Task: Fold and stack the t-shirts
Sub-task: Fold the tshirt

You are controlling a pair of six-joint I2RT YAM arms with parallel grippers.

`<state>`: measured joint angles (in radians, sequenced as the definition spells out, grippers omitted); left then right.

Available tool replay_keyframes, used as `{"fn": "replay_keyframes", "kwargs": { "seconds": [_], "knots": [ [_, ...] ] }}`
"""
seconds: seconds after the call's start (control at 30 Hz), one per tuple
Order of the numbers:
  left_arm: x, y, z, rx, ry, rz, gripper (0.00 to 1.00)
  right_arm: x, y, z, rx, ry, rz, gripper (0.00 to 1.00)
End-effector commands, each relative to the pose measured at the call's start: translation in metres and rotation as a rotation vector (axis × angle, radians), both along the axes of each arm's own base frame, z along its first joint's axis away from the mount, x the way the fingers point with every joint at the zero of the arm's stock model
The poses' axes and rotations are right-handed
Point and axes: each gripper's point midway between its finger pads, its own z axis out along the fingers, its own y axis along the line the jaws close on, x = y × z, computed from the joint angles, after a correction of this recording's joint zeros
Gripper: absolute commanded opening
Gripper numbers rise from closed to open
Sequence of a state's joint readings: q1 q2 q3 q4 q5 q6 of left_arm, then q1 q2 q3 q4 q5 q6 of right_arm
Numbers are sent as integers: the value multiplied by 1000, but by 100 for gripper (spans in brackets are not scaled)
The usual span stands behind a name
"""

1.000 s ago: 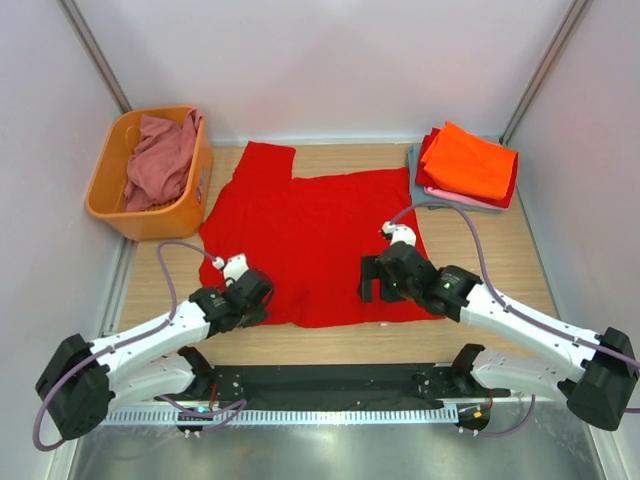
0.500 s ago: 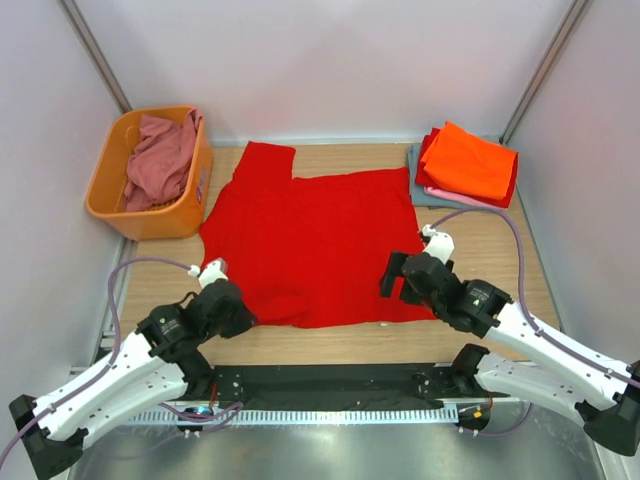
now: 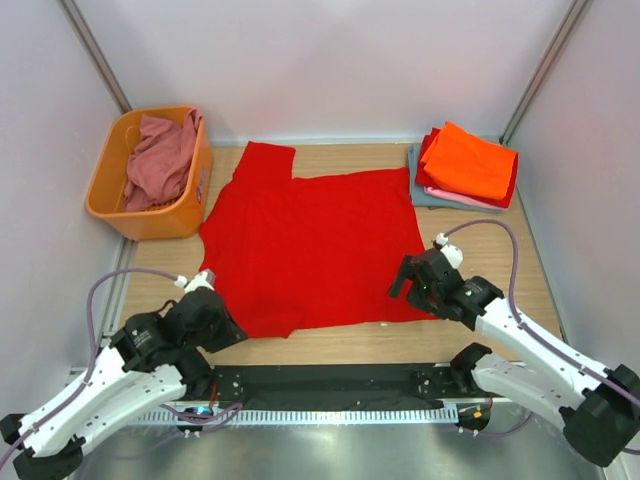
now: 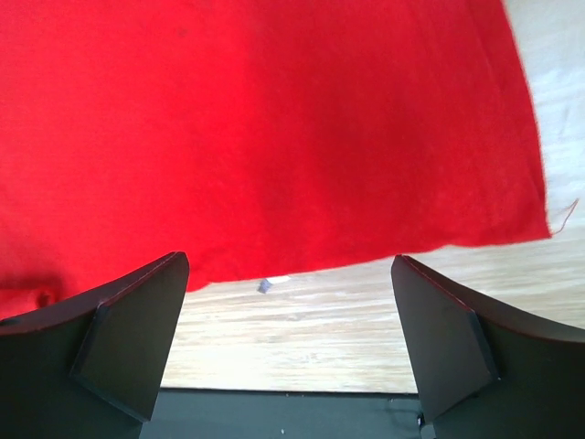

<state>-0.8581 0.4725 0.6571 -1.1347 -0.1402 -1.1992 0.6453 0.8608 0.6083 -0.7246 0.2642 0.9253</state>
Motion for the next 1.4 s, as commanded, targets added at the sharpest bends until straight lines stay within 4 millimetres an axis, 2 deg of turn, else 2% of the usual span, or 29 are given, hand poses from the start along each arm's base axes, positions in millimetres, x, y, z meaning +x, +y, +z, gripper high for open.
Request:
{"fn": "replay_keyframes", "kwargs": {
  "seconds": [0.0,0.1,0.13,0.27,0.33,0.4,0.5,0.53,0.67,0.83,1.0,1.23,1.37],
  "knots": [
    [-14,7,5,22,53,-25,0,-3,20,-6,175,60,72,100],
    [-21,15,7,28,60,-22,0,0,-17,-5,98,43,-100,100],
    [-23,15,7,17,63,-19,0,-6,-28,-4,69,56,-139,100],
    [-29,15,9,-42,58,-13,0,-13,-59,9,17,-4,-291,100],
    [-34,14,7,-59,75,-19,0,-22,-68,2,-1,27,-342,100],
    [-35,10,6,-83,78,-27,0,-29,-67,-12,27,63,-378,99],
    [-36,6,8,-109,73,-38,0,-35,-68,-24,61,81,-426,94],
    [-36,6,8,-111,72,-42,0,-34,-69,-28,69,79,-441,90],
    [-35,2,14,-131,56,-57,0,-33,-70,-39,58,103,-464,86],
    [-34,1,25,-155,31,-63,0,-22,-69,-58,38,127,-478,80],
    [-34,1,22,-148,34,-66,0,-16,-78,-68,5,125,-494,62],
    [-35,3,20,-162,38,-47,0,-9,-86,-73,32,107,-515,55],
    [-36,4,20,-168,39,-39,0,-5,-87,-74,47,109,-514,43]
  ]
}}
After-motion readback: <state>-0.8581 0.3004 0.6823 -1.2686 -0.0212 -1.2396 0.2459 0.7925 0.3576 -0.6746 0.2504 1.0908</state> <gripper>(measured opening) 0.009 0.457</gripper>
